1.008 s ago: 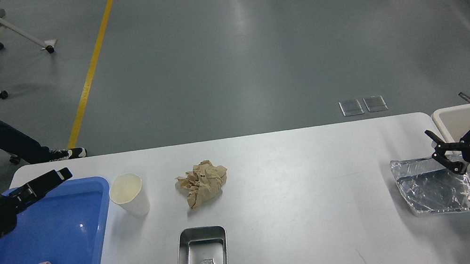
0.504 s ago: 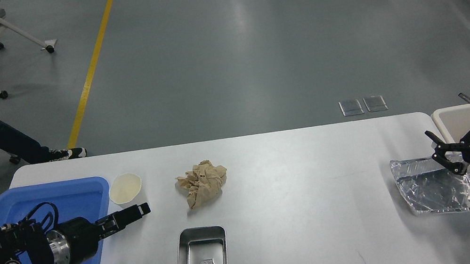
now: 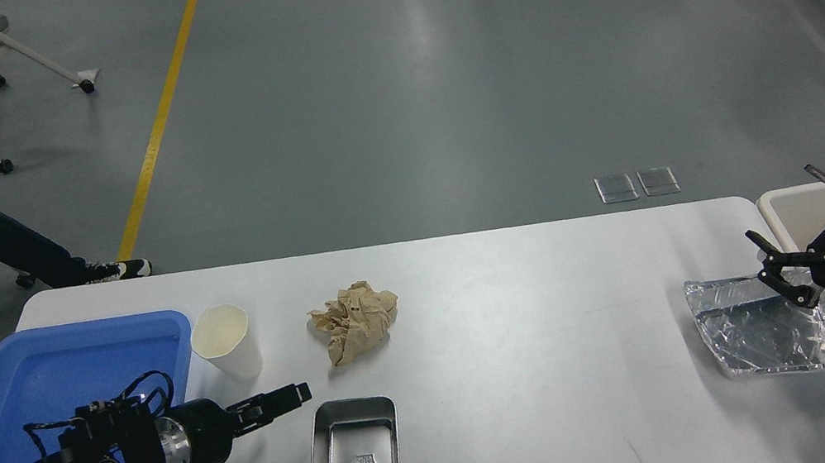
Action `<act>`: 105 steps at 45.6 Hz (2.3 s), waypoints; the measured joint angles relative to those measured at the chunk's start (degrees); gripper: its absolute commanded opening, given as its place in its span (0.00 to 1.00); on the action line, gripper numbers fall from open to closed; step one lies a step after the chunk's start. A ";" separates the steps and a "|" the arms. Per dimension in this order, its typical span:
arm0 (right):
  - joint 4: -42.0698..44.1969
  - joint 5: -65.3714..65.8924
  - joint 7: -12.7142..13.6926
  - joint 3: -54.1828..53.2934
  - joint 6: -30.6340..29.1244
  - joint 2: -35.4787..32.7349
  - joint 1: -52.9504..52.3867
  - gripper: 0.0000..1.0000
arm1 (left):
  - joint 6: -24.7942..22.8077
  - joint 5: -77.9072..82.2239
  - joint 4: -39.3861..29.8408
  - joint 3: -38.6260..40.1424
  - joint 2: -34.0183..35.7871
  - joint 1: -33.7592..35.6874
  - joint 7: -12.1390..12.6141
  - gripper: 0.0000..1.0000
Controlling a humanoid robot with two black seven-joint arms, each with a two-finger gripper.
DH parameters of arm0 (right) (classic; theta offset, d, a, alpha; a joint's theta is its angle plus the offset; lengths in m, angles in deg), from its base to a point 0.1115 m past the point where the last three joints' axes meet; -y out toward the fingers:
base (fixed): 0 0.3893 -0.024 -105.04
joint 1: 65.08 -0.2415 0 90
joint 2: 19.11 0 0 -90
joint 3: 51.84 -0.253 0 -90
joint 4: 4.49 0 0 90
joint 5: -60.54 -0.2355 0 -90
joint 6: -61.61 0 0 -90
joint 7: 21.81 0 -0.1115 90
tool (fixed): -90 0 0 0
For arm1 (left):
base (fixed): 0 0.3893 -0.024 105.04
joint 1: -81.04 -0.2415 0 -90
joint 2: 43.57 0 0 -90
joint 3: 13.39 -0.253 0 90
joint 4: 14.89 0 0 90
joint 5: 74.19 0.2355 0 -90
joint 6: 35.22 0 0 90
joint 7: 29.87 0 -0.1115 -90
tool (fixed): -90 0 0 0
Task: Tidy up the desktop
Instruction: 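Release the mug and reach the left gripper toward the metal tin, then grasp the metal tin edge with the left gripper, then lift the metal tin and lower it into the blue tray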
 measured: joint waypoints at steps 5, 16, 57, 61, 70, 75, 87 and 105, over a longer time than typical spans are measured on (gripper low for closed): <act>0.00 0.00 0.00 0.00 0.00 -0.01 0.06 1.00 | 0.04 3.00 0.02 -2.22 -1.36 0.36 -0.02 0.87; 0.00 0.00 0.00 -0.04 0.00 -0.17 0.07 1.00 | 0.07 5.82 0.03 -3.24 -1.81 0.45 -0.12 0.80; 0.21 0.00 -0.10 -0.26 0.08 0.20 -0.58 1.00 | -0.33 9.77 -1.45 -9.96 -0.73 3.22 -2.71 0.00; 0.11 0.00 -0.09 -0.18 0.14 0.20 -0.81 1.00 | -0.51 9.28 -3.33 -9.67 1.53 4.49 -3.21 0.00; -0.07 0.00 -0.08 -0.09 0.32 0.19 -0.97 1.00 | -1.77 8.81 -8.78 -9.63 6.44 9.00 -4.72 0.00; -0.15 0.00 -0.08 -0.09 0.38 0.06 -0.97 1.00 | -2.71 8.61 -9.31 -9.74 8.99 11.58 -4.85 0.00; -0.24 -0.08 -0.07 -0.51 0.36 0.03 -0.92 1.00 | -5.79 4.73 -11.95 -8.82 17.44 19.31 -6.62 0.00; -0.36 -0.09 -0.08 -0.62 0.35 -0.26 -0.99 1.00 | -8.07 1.05 -13.17 -8.17 28.72 24.43 -7.10 0.00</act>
